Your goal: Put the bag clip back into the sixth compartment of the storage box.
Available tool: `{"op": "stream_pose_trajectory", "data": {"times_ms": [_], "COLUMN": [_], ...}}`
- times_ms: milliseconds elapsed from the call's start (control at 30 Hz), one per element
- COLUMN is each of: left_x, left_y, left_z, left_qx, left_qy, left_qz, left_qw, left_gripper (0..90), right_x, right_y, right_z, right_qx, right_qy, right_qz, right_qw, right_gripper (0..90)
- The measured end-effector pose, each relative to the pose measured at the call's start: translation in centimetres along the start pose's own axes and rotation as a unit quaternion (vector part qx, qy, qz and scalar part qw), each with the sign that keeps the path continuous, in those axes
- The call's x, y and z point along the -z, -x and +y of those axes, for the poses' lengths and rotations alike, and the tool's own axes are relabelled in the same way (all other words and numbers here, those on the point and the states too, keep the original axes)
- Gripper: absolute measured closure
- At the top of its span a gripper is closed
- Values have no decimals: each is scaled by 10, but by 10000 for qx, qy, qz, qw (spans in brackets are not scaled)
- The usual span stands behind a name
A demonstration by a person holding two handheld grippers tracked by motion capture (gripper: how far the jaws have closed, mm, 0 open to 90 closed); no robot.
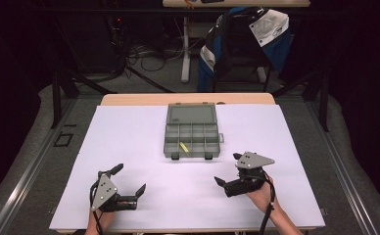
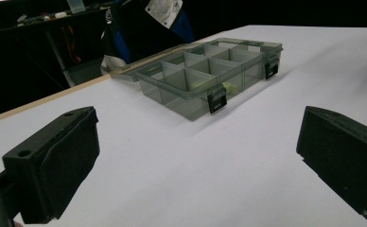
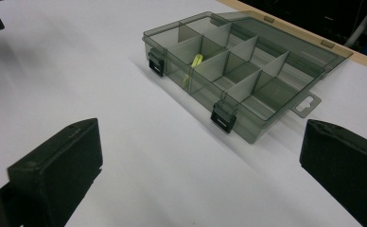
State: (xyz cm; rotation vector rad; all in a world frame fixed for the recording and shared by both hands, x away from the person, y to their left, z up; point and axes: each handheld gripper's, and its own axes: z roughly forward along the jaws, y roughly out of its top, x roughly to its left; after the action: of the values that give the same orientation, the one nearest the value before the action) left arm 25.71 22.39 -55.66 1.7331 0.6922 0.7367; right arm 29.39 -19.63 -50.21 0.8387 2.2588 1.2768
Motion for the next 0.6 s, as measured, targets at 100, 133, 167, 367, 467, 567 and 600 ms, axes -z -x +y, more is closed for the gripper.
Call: {"op": "stream_pose_trajectory", "data": {"times_ms": [100, 133, 167, 367, 467, 567, 600], "left_x": [0, 0, 0, -1, 0, -1, -1], "left_y": [0, 0, 0, 0, 0, 0, 0], "left_z": [0, 0, 0, 0, 0, 0, 0], "left_qx": [0, -1, -1, -4, 5, 0, -9], "left_qy": [-3, -8, -8, -19, -25, -21, -24], "left_qz": [1, 2, 2, -11, -11, -12, -14], "left_qw": [10000, 10000, 10000, 10000, 10000, 10000, 10000], "left_gripper": [1, 1, 1, 1, 1, 1, 1], "right_x": [4, 5, 6, 9, 11, 14, 14], "right_y": [-2, -2, -3, -3, -2, -1, -1], "right_z": [-7, -9, -11, -20, -25, -31, -31], "right_qx": [54, 99, 119, 113, 126, 123, 123], "right_qy": [12, 39, 44, 188, 247, 313, 313], "right_qz": [-24, -52, -46, -93, -118, -143, -143], "right_qw": [10000, 9999, 9999, 9997, 9995, 9993, 9993], "right_gripper": [0, 0, 0, 1, 0, 1, 1]}}
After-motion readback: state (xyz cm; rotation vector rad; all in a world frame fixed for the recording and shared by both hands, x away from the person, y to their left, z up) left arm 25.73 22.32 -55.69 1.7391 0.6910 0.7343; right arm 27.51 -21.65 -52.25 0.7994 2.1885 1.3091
